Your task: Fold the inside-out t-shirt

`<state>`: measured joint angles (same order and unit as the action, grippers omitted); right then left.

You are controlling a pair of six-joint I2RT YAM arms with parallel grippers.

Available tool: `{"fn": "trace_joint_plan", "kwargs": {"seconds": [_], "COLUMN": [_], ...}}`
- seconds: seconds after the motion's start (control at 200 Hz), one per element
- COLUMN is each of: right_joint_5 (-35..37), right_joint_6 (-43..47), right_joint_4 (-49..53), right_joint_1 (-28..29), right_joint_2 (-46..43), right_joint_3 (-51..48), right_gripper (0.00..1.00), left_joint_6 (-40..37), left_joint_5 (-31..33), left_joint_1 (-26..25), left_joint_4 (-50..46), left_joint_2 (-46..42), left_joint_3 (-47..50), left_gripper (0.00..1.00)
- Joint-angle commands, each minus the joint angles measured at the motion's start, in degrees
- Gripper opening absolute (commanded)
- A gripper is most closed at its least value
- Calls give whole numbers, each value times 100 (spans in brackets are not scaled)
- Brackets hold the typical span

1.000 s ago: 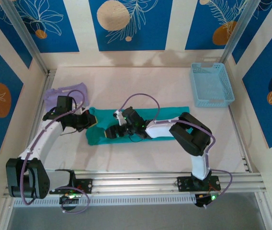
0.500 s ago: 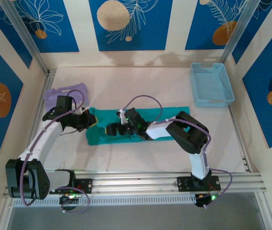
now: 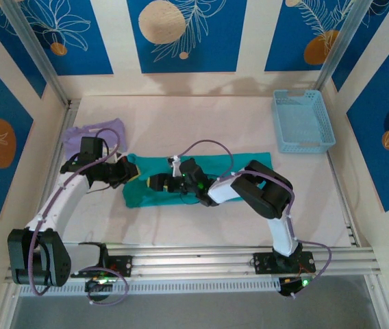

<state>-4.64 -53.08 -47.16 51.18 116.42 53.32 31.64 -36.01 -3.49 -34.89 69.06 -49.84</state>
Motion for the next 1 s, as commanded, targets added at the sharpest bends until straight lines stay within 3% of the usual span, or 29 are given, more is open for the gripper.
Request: {"fn": "trace_joint_plan", "kwargs": {"seconds": [0.0,0.28,0.68,0.91,0.995], "right_joint_5": [261,680,1023,953,883], "right_joint_6": [-188,-214,-267,-278,-257], "right_joint_4": [-807,-1174,-329,1388,2275], "right_joint_1": [84,112,103,138,137], "right_joint_2": [-40,-251,-834,-1473,-1610], "right_joint_3": [-232,-719,-1098,-1143,-1022], "right_gripper": [73,43,0,0,9], "left_joint_6": [49,-8,52,297,300], "left_joint_5": [-117,-8,595,1165,1361], "left_joint_1": [67,76,76,76,76], "left_joint_4": [135,228,560,1038,1167], "left_joint_2": [-25,121,195,-14,-67], "left_joint_3": [104,185,676,1300,1529], "left_gripper": [0,0,0,0,2]}}
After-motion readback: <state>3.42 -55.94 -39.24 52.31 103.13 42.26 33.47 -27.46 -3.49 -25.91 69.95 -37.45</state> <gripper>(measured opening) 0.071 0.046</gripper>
